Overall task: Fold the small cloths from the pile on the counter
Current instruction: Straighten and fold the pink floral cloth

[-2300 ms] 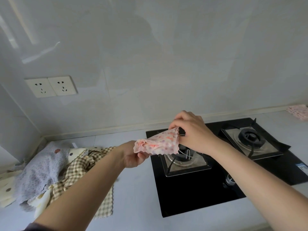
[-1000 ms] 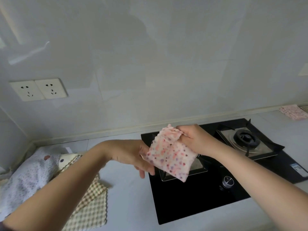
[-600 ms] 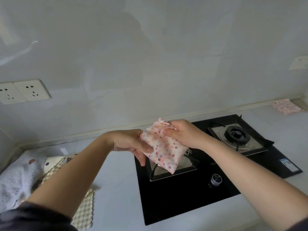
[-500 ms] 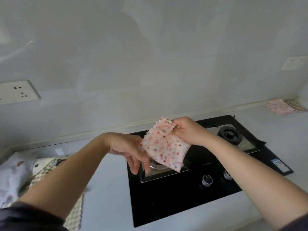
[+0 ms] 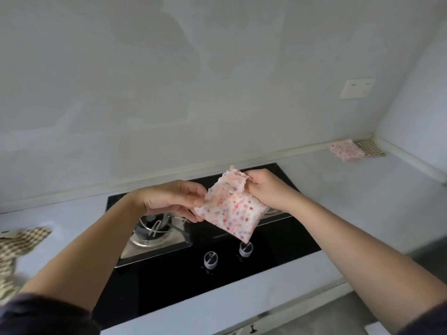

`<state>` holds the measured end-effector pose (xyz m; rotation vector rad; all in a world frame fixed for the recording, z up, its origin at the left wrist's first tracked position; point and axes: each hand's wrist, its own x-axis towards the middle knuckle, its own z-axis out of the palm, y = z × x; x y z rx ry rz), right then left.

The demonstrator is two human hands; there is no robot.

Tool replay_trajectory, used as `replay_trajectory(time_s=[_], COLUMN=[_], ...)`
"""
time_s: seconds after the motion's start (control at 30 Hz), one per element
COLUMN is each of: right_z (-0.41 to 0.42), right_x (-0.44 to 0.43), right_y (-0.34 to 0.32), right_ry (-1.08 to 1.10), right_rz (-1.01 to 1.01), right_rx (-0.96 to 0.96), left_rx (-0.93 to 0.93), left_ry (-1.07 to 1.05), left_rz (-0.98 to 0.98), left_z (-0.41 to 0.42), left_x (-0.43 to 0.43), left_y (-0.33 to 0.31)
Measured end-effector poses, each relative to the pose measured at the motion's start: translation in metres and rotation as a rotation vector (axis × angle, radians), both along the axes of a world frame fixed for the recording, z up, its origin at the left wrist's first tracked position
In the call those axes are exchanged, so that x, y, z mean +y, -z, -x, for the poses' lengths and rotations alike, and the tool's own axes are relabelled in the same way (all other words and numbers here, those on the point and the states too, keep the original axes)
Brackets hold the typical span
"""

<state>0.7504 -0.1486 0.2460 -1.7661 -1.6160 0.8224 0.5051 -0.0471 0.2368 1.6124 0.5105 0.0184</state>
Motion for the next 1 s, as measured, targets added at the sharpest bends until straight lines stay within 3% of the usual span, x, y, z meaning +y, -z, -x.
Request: replay_trajectory(time_s=[0.17,0.53,0.83,1.0], right_z=[-0.066,-0.245,-0.384,-0.430], right_x=[-0.014,-0.014,0.000,0.014], right_y=[0.000,-0.002,0.023,0.052], right_ry=[0.028,0.196,0.364,0.377], right_rz=[-0.044,-0.085,-0.053,-0.035], right_rx=[0.066,-0.077,-0.077,-0.060], left_rx=[-0.063,0.196,0.340,0.247], left_ry=[-0.023,0.451,0.400,0.363], left_rz=[0.033,-0.069,-0.103,-0.012], left_z=[-0.077,-0.298,-0.448,-0.496], left_x=[-0.013,0.001,0.046,0.062], left_y=[0.010,0.011,0.015,0.011])
